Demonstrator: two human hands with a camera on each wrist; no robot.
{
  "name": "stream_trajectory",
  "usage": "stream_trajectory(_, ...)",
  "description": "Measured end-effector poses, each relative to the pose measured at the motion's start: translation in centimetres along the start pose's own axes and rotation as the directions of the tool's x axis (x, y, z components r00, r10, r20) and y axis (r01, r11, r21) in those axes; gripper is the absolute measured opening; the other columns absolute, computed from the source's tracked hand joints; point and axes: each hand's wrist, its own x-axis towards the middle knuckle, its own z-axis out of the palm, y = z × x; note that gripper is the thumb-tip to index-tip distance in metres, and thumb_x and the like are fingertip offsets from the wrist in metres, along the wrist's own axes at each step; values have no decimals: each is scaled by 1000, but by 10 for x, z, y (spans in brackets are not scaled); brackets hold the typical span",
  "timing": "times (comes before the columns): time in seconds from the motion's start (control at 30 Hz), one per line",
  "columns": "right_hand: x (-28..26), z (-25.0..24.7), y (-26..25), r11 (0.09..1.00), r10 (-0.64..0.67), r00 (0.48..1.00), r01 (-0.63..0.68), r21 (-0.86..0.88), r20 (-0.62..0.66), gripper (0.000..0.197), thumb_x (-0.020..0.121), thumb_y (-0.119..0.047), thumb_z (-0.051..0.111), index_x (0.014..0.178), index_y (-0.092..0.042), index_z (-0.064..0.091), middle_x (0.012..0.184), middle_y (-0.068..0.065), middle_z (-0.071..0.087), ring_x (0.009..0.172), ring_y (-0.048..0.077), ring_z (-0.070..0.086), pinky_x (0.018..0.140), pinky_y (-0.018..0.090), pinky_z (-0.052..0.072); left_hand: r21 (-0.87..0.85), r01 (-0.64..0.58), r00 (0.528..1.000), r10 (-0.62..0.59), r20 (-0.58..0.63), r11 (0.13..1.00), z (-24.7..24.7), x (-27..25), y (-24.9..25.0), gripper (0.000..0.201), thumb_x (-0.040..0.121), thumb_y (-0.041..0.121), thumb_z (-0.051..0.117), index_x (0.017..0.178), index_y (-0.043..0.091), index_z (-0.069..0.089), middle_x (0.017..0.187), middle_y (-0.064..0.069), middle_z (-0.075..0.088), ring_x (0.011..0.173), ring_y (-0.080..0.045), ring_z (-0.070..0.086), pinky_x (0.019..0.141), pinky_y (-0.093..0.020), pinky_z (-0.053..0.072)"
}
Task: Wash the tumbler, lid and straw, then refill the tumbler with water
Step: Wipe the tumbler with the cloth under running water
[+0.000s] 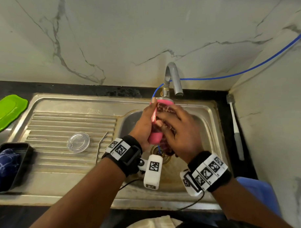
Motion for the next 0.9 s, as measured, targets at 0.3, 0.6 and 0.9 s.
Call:
stream_trajectory(0.3,-1,-16,8,988,-35,999,31,150,27,27,104,-37,60,122,-23,75,137,-2,62,117,17,63,95,38,55,-180,62,998,-66,-12,982,-2,2,-7,98,84,86,55,142,8,61,129,-20,67,108,-35,70,87,-49,60)
stream_trajectory(0.6,32,-36,11,990,95,995,-97,104,26,48,107,-40,59,152,-27,49,144,-4,62,121,10,63,97,29,53,-232,73,997,-62,56,970,10,-14,-10,71,101,68,45,148,16,57,142,-19,64,129,-38,62,107,-57,51)
stream_trajectory(0.9,-13,-18,-11,991,-12,995,-1,137,95,31,105,-36,62,129,-17,66,134,-4,58,117,13,60,94,33,53,-257,128,989,-104,107,958,7,-21,-5,67,96,70,53,102,9,79,96,-13,74,86,-26,74,76,-36,63)
